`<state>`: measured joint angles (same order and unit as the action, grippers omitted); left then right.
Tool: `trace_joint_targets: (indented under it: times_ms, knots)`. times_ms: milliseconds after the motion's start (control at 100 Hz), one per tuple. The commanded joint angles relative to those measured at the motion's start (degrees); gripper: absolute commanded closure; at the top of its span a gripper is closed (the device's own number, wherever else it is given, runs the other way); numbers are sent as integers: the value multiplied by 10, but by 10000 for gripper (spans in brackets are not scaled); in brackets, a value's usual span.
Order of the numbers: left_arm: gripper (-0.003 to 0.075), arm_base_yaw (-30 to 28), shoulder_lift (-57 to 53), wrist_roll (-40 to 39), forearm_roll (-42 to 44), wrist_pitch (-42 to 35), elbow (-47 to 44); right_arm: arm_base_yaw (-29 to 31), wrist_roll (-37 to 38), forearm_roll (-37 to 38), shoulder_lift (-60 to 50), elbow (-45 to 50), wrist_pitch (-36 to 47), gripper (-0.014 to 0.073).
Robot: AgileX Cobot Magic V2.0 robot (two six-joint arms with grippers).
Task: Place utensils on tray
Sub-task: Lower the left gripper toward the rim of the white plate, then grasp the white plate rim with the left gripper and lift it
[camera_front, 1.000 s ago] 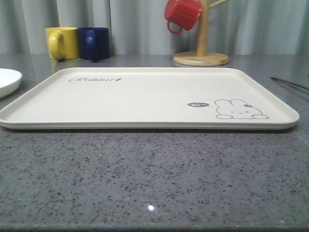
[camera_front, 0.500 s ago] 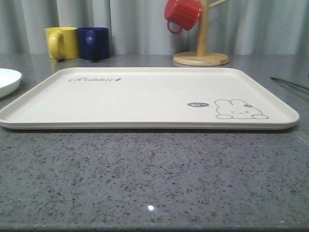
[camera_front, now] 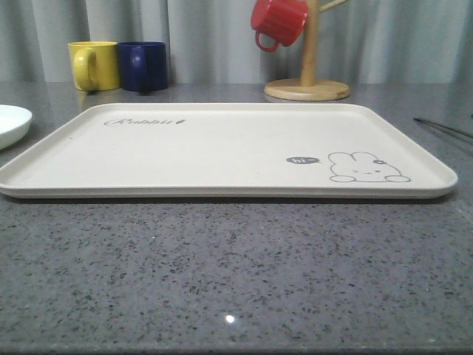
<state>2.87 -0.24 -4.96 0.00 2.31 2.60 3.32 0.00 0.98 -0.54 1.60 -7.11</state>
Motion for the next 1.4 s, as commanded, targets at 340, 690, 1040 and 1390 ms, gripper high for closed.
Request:
trace_joint_targets:
  times_ms: [340, 690, 1040, 1390]
  knots:
    - [739, -3, 250, -5, 16, 127, 232, 3, 0, 1, -12, 0, 44, 655]
    - [392, -3, 555, -5, 16, 232, 408, 3, 0, 1, -12, 0, 44, 655]
    - [293, -53, 736, -39, 19, 427, 624, 3, 0, 1, -12, 0, 44, 655]
    - [293, -179, 844, -40, 19, 595, 722, 3, 0, 1, -12, 0, 44, 655]
